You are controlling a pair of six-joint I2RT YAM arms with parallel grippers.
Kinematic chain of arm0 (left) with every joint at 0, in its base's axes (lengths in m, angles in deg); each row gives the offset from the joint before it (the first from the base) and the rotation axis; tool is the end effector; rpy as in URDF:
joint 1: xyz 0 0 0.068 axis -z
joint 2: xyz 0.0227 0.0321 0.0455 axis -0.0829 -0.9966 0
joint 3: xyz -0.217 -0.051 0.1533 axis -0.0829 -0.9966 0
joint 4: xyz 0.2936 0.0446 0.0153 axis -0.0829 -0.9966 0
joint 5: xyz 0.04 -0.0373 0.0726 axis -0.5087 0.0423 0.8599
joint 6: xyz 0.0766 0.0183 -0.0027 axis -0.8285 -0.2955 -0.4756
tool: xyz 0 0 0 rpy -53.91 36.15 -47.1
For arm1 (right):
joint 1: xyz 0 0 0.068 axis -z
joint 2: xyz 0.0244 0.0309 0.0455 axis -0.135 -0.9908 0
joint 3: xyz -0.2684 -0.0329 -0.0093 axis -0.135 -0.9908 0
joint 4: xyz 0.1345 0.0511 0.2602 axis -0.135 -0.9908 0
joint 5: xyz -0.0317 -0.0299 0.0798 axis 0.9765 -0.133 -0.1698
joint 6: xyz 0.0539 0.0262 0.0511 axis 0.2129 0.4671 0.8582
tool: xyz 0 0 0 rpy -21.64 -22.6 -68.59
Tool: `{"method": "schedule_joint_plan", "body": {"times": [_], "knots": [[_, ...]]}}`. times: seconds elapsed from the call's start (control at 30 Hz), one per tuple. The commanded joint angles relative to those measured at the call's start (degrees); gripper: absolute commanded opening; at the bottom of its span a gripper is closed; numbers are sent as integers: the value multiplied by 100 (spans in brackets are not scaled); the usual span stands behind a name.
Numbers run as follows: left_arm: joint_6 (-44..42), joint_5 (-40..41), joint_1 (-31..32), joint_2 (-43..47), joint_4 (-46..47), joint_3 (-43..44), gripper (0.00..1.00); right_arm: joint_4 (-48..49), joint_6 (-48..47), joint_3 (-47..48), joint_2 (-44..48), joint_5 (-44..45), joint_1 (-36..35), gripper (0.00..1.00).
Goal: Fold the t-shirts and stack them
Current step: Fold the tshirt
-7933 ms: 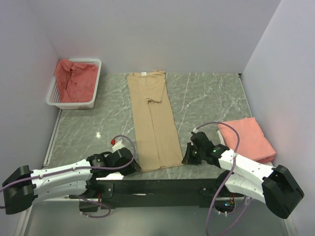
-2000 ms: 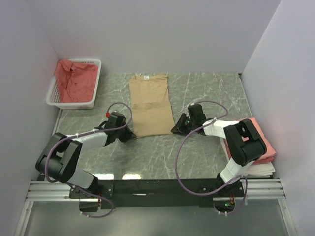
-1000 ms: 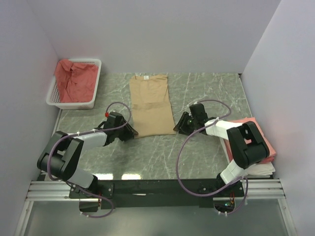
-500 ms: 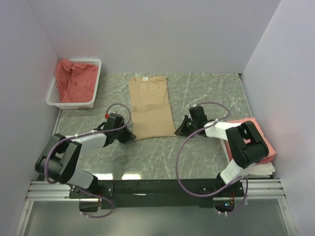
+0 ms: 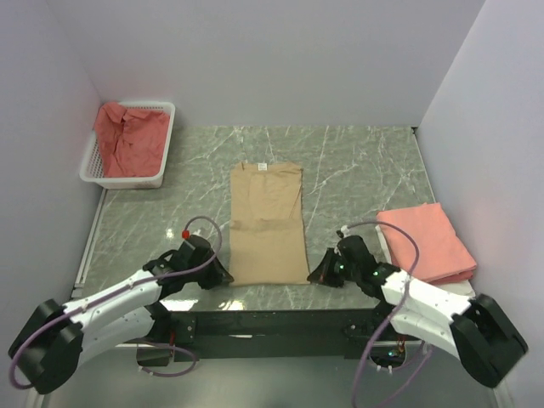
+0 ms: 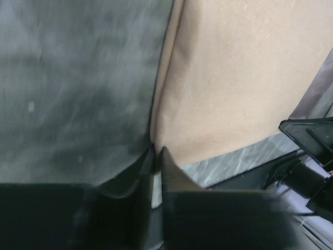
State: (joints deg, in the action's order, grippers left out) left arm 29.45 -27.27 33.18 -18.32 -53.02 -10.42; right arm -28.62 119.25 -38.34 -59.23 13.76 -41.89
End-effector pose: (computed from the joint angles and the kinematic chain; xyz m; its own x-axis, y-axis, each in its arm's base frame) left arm 0.1663 -0.1385 0.0903 -0.8593 -0.4746 -0.1905 -0.2783 0.7465 -0.6043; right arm 0.1687 0.1364 0.0740 -0.9149 0.2897 -0.2810 0.0321 0.7463 0.6648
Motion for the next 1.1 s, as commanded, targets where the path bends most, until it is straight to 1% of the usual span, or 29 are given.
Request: {"method": "schedule_joint_plan", "body": {"times": [0.0,0.03,0.07,0.1,0.13,0.17,0.23,0.27,0.3,0.37,0.4,0.43,0.47,0.5,0.53,0.57,0.6,0.67,0.7,0.77,0.8,0.87,1.07], "knots": [[225,333,179,523,-708,27,18,-632,417,-250,933,460,-199,0],[207,412,188,828,-1031,88,23,-1061,426,-250,1164,522,-208,10],[163,579,188,997,-1139,237,28,-1300,409,-145,1401,601,-208,15],[128,580,188,1260,-1227,325,34,-1528,382,-49,1812,810,-199,20],[76,737,179,1349,-1315,448,36,-1940,304,74,1982,925,-208,29],[-64,956,162,1376,-1359,754,36,-2092,251,380,2192,1057,-199,34],[-267,1063,75,1105,-1316,1115,33,-2233,6,715,2177,1286,-199,42],[-459,1046,22,921,-1176,1457,28,-2190,-109,1056,2064,1322,-199,43],[-557,846,-40,484,-1036,1599,18,-2120,-223,1251,1662,1313,-199,42],[-794,695,-110,16,-545,1967,10,-1629,-531,1725,1160,1051,-199,41],[-873,651,-172,-447,-351,2074,3,-1366,-575,1832,661,893,-199,39],[-961,442,-224,-678,-175,2171,1,-816,-663,1938,404,630,-208,37],[-1136,300,-277,-906,192,2363,1,-592,-725,2200,149,523,-199,35],[-1216,-32,-434,-1344,344,2452,1,-416,-778,2350,-402,461,-208,30],[-1278,-218,-505,-1566,467,2549,1,-214,-891,2526,-685,400,-208,27],[-1400,-437,-567,-1759,651,2689,1,-151,-962,2902,-949,286,-199,24],[-1445,-666,-672,-2127,932,2751,1,-90,-1024,3053,-1422,224,-208,22],[-1506,-983,-726,-2437,1057,2953,1,216,-1077,3369,-1829,-56,-208,21],[-1559,-1089,-743,-2690,1205,3006,1,279,-1103,3476,-2214,-136,-208,20],[-1603,-1256,-743,-2877,1277,3103,1,315,-1077,3774,-2603,-259,-217,18],[-1612,-1318,-743,-3017,1295,3112,1,324,-1068,3863,-2961,-347,-217,15],[-1621,-1388,-743,-3132,1496,3147,1,446,-1024,3960,-3323,-453,-217,14],[-1735,-1468,-752,-3668,1594,3350,1,728,-971,4083,-3887,-506,-217,13]]}}
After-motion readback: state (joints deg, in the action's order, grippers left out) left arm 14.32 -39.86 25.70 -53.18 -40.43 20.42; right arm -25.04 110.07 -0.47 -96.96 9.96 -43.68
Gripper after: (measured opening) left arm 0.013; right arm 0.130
